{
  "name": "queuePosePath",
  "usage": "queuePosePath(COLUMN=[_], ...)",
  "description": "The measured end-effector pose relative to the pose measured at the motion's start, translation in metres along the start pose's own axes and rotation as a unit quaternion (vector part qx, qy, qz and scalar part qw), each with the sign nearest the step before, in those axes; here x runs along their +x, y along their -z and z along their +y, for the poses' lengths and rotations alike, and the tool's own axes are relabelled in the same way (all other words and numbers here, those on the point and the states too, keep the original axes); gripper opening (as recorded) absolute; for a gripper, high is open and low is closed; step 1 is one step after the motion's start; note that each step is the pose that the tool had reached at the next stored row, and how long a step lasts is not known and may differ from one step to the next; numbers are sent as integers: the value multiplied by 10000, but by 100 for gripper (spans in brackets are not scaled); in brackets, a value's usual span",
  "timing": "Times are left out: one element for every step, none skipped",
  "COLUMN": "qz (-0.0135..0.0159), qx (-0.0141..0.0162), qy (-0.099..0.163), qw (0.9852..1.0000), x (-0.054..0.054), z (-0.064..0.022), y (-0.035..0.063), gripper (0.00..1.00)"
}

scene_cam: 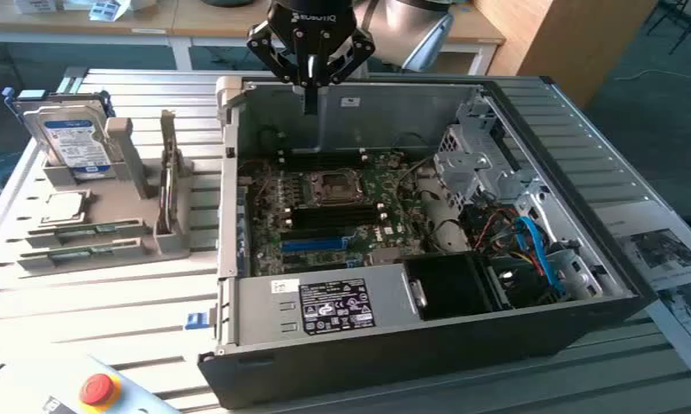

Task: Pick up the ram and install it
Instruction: 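Reach for the ram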

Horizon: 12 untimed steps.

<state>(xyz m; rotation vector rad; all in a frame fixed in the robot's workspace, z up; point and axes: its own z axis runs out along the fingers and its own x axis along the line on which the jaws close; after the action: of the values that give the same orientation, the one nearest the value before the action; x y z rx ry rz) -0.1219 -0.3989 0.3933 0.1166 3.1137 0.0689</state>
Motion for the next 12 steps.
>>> queuePosePath(qz=[0,0,0,0,0,0,0,0,0,0,0,0], qx=[0,0,0,0,0,0,0,0,0,0,0,0], qy=[0,0,0,0,0,0,0,0,0,0,0,0], qw=[10000,10000,10000,10000,10000,10000,10000,10000,10000,10000,10000,10000], x=[0,0,0,0,0,0,0,0,0,0,0,0], z=[0,0,0,0,0,0,0,0,0,0,0,0], y=[0,0,0,0,0,0,0,0,0,0,0,0], gripper=[10,10,10,10,10,10,10,10,10,10,10,10])
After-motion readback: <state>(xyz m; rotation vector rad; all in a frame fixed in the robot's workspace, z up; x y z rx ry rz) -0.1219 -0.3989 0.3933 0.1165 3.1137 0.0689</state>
